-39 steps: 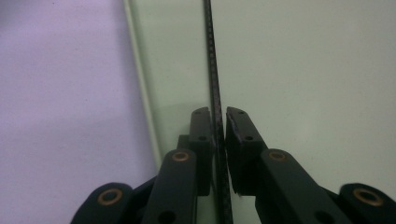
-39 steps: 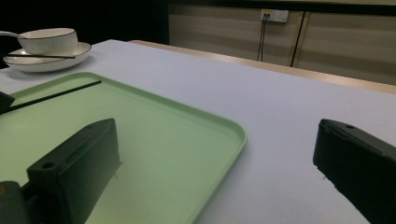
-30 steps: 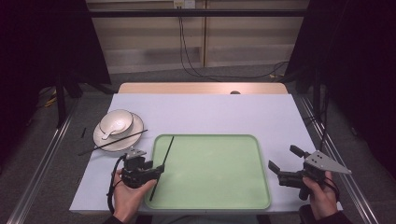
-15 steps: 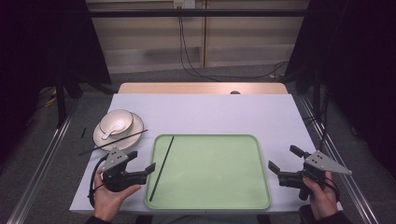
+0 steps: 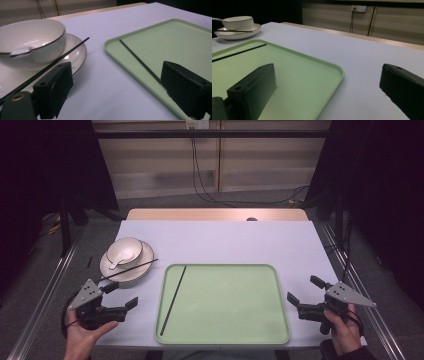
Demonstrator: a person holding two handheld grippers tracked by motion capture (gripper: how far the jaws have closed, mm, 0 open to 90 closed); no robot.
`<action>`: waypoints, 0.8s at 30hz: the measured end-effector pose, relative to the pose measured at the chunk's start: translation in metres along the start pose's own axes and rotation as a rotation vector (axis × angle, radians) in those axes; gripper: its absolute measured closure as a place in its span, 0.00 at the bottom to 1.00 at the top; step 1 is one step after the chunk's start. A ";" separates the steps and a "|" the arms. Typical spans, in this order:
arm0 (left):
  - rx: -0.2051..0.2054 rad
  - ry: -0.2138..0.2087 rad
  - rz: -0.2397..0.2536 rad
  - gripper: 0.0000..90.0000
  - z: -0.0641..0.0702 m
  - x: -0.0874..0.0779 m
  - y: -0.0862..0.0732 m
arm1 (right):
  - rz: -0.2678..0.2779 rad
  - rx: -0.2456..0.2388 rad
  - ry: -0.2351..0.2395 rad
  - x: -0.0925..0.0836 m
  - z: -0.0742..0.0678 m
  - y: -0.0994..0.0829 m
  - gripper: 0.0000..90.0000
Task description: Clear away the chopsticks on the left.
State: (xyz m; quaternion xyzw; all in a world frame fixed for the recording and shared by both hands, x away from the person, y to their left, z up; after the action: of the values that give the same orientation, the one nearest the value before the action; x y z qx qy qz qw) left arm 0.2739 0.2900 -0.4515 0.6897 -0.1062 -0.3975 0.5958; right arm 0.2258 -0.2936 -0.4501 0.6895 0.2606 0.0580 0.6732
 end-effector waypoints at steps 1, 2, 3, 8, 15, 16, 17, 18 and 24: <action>-0.004 0.020 -0.003 0.12 -0.007 -0.003 -0.002 | 0.004 0.001 0.001 0.000 0.000 0.000 0.00; -0.004 0.021 -0.010 0.09 -0.010 -0.004 -0.003 | 0.004 -0.003 0.004 -0.001 0.000 0.000 0.00; -0.011 0.009 -0.020 0.04 -0.015 -0.005 -0.004 | 0.005 -0.004 0.003 0.000 0.000 0.000 0.00; -0.015 -0.013 -0.040 0.09 -0.039 -0.009 -0.004 | 0.007 -0.007 0.014 0.000 -0.001 0.001 0.00; 0.017 0.043 -0.053 0.17 -0.073 -0.011 0.001 | 0.006 -0.006 0.011 0.000 -0.001 0.001 0.00; 0.033 0.053 -0.057 0.19 -0.078 -0.011 0.001 | 0.007 -0.010 0.013 0.000 -0.001 0.001 0.00; 0.034 0.059 -0.051 0.22 -0.082 -0.010 0.001 | 0.006 -0.009 0.013 0.000 -0.001 0.001 0.00; 0.042 0.059 -0.071 0.23 -0.087 -0.008 0.000 | 0.006 -0.010 0.012 0.000 -0.001 0.001 0.00; 0.055 0.053 -0.130 0.33 -0.103 0.006 -0.006 | -0.005 -0.008 0.009 0.000 -0.002 0.000 0.00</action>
State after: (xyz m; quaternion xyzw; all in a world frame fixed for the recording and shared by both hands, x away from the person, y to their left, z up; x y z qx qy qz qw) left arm 0.3457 0.3642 -0.4625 0.7217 -0.0561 -0.4139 0.5520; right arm 0.2250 -0.2922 -0.4501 0.6861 0.2651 0.0605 0.6748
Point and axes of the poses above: each handheld gripper's, and its own axes: x roughly forward along the jaws, y roughly out of its top, z roughly to its right, the point moved 3 cm from there along x, roughly forward along the jaws, and after that the axes turned 3 degrees about x, right-handed, at the moved point
